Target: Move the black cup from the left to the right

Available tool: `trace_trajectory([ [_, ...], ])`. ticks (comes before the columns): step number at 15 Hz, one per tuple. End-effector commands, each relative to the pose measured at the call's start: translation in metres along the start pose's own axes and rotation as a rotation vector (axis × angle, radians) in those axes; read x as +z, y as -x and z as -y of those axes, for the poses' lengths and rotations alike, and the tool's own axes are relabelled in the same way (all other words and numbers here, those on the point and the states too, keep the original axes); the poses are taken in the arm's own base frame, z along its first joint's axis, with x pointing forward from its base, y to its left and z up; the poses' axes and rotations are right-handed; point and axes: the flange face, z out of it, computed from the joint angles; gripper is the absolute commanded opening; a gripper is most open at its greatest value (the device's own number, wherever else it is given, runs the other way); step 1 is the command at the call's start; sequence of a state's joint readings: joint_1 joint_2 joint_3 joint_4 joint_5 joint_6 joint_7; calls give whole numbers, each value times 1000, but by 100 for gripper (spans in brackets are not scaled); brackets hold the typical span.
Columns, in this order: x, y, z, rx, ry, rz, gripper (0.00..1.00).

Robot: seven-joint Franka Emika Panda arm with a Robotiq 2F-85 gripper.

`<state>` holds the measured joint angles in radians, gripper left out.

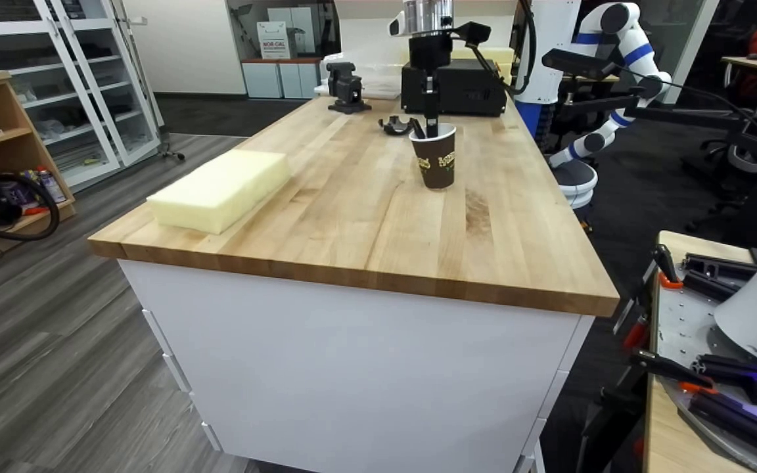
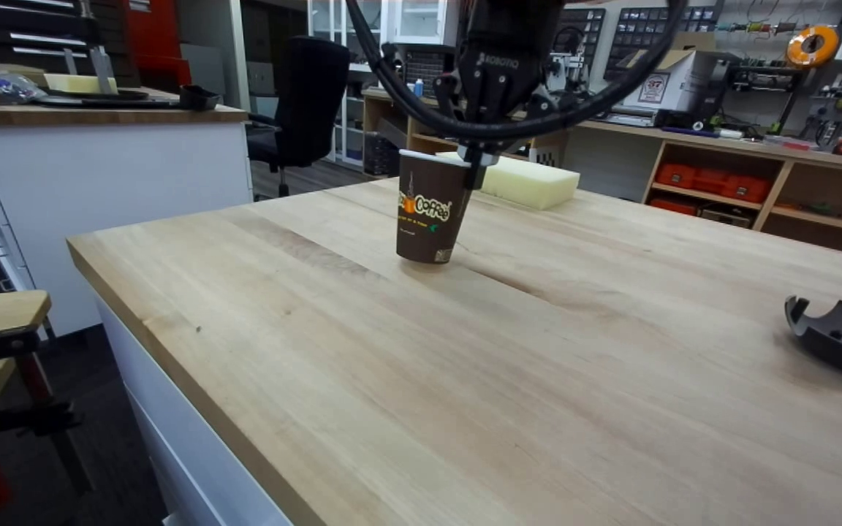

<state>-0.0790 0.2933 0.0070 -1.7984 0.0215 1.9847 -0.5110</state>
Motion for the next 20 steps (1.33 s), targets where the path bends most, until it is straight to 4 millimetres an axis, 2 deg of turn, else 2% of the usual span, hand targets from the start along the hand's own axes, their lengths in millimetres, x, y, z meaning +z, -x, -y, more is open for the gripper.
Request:
trace_trajectory([
  [1,-11,50,-33,104,16,-60,1],
  [5,-31,96,-64,195,89,-119,1],
  [10,-54,129,-80,248,211,-120,1],
  [13,-56,133,-90,254,253,-124,1],
  [20,-35,128,-127,247,234,-199,1],
])
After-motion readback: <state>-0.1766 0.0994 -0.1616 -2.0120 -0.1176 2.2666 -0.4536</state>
